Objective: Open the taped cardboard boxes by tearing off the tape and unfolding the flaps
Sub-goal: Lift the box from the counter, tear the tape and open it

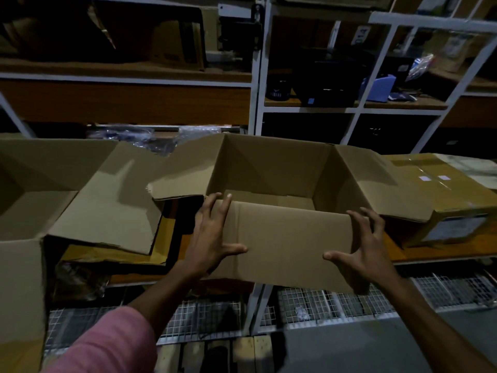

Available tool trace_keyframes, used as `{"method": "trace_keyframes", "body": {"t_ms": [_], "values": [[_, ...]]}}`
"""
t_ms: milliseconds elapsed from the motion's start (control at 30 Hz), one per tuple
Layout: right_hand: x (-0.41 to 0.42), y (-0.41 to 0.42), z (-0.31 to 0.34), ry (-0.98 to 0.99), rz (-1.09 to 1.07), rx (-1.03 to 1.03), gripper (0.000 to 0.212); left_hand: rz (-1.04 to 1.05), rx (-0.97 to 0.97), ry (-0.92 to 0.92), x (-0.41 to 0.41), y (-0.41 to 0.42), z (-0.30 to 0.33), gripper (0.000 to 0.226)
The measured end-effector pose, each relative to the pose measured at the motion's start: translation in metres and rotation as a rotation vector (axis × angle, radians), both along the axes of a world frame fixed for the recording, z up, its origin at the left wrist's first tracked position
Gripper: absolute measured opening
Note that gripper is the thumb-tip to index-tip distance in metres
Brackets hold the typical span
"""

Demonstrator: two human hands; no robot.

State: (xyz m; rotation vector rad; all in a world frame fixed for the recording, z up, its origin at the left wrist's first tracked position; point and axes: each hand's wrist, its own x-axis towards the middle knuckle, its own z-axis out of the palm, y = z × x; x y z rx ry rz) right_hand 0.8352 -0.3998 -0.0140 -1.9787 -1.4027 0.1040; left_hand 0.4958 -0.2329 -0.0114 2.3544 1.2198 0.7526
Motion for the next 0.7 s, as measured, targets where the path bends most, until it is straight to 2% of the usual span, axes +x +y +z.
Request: {"method": "trace_keyframes", "body": {"t_ms": [367,700], "values": [[-0.019,-0.021,0.049,-0.086,-0.054,0.192,0.115,0.015,0.213,0.000,-0.006,-0.017,0.063,0.126],[-0.046,-0.031,0.139,-0.218,-0.012,0.440,0.114,-0.040,0.494,-0.085,-0.039,-0.028,0.150,0.130]]}}
